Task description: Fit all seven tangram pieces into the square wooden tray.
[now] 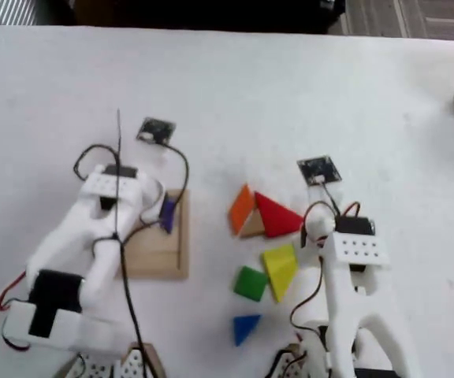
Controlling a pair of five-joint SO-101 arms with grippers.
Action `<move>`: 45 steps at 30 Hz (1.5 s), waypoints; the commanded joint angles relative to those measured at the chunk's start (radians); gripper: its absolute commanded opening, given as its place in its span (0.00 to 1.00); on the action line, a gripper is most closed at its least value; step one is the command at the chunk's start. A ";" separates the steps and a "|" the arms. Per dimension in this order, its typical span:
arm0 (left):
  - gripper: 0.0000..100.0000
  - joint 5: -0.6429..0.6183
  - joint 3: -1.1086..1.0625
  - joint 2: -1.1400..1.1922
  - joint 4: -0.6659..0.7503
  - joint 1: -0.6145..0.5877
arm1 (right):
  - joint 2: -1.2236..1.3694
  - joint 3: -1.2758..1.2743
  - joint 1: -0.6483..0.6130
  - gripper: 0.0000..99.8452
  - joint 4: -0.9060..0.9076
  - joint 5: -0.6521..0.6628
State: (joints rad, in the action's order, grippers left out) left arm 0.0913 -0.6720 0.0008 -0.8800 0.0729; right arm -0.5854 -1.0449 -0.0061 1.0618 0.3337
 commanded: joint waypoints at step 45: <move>0.29 -0.213 -0.092 -0.479 0.031 -0.492 | -0.027 -0.035 -0.039 0.02 -0.071 0.011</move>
State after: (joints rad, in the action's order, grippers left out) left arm -0.0575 -0.8270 -0.4319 -0.8370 -0.3859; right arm -0.5869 -1.0863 -0.0353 1.0065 0.3337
